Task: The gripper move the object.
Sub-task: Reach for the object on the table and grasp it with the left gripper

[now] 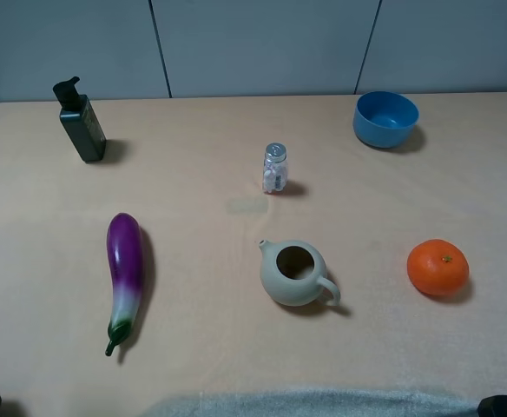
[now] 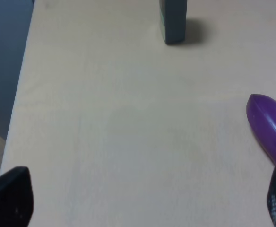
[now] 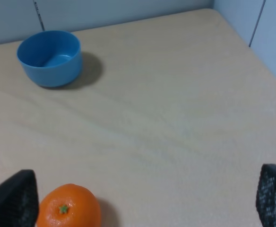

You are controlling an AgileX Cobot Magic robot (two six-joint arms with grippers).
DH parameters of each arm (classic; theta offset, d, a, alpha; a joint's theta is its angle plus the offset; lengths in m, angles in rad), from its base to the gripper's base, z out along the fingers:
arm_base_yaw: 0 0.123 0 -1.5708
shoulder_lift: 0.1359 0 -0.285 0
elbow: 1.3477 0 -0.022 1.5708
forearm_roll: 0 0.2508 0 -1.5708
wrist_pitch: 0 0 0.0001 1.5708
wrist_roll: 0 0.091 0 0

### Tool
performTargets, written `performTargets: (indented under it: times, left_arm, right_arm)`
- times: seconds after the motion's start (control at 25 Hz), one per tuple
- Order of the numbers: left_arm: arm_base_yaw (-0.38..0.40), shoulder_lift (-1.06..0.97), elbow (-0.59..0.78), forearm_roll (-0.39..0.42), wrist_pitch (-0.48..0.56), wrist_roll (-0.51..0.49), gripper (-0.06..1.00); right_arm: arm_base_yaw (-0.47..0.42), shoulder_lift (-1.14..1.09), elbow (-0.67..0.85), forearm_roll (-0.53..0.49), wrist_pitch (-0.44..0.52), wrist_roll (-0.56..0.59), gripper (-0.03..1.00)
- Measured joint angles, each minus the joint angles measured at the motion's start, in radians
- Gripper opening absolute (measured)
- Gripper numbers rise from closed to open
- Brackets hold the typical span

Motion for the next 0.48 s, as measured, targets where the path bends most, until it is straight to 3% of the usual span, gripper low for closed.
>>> performTargets:
  times: [0.48]
  left_arm:
    - [0.0,0.0,0.0,0.0,0.0,0.0,0.99]
  right_arm:
    - [0.0,0.0,0.0,0.0,0.0,0.0,0.69]
